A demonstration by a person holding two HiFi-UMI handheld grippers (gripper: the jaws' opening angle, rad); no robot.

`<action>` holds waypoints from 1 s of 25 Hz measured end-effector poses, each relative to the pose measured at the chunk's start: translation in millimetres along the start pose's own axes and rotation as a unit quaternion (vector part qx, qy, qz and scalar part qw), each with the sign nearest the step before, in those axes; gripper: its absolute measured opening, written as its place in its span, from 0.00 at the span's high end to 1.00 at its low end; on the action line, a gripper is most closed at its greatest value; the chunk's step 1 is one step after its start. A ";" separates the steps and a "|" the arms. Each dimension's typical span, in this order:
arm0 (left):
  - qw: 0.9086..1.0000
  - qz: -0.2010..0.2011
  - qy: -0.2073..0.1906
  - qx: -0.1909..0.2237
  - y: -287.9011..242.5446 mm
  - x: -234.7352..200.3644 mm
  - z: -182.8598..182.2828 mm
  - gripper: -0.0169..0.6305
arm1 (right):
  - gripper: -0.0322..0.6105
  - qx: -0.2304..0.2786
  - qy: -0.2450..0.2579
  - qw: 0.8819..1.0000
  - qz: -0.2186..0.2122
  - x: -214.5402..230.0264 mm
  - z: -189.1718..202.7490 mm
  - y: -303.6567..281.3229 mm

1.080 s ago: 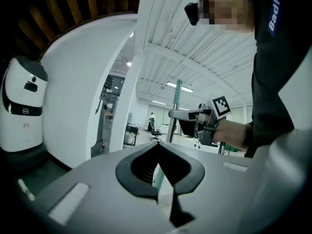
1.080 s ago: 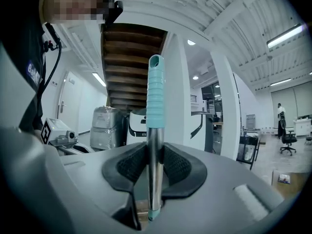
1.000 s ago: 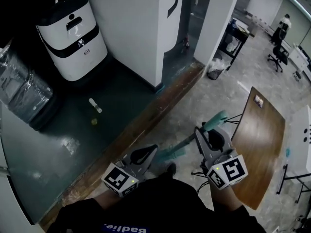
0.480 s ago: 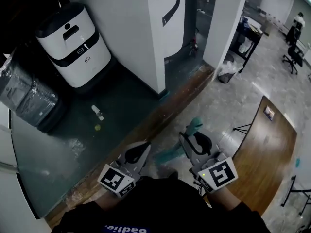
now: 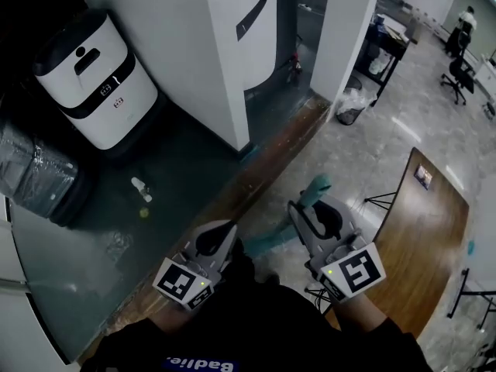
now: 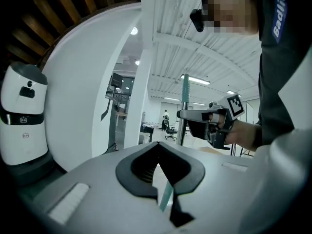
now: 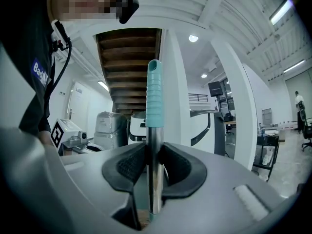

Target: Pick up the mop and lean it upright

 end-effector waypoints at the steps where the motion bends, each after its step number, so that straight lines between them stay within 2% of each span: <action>1: 1.000 0.007 0.000 0.001 -6.8 -4.2 0.2 0.94 | 0.78 -0.004 0.000 1.000 0.005 4.9 0.1 -4.0; 9: 0.998 0.061 0.008 0.019 -70.8 -59.7 -15.3 0.94 | 0.78 -0.024 0.011 0.999 0.040 45.4 -14.4 -49.0; 17: 0.995 0.096 0.025 0.027 -121.5 -125.4 -27.8 0.94 | 0.78 -0.044 0.020 0.994 0.100 91.5 -30.6 -95.2; 22: 0.994 0.095 0.031 0.037 -140.1 -162.7 -38.6 0.94 | 0.78 -0.017 0.042 0.995 0.094 104.7 -66.7 -131.2; 25: 0.994 0.088 0.037 0.046 -145.3 -179.7 -42.2 0.94 | 0.78 -0.027 0.059 0.994 0.091 117.5 -75.4 -146.4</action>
Point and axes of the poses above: the fingertips, and each gripper's own axes: y backward along the fingers, x to its right, z out of its underside, the point moved 5 cm from there along y, backward along the fingers, and after that the axes turned 13 degrees about -z, right-handed, at the moved point
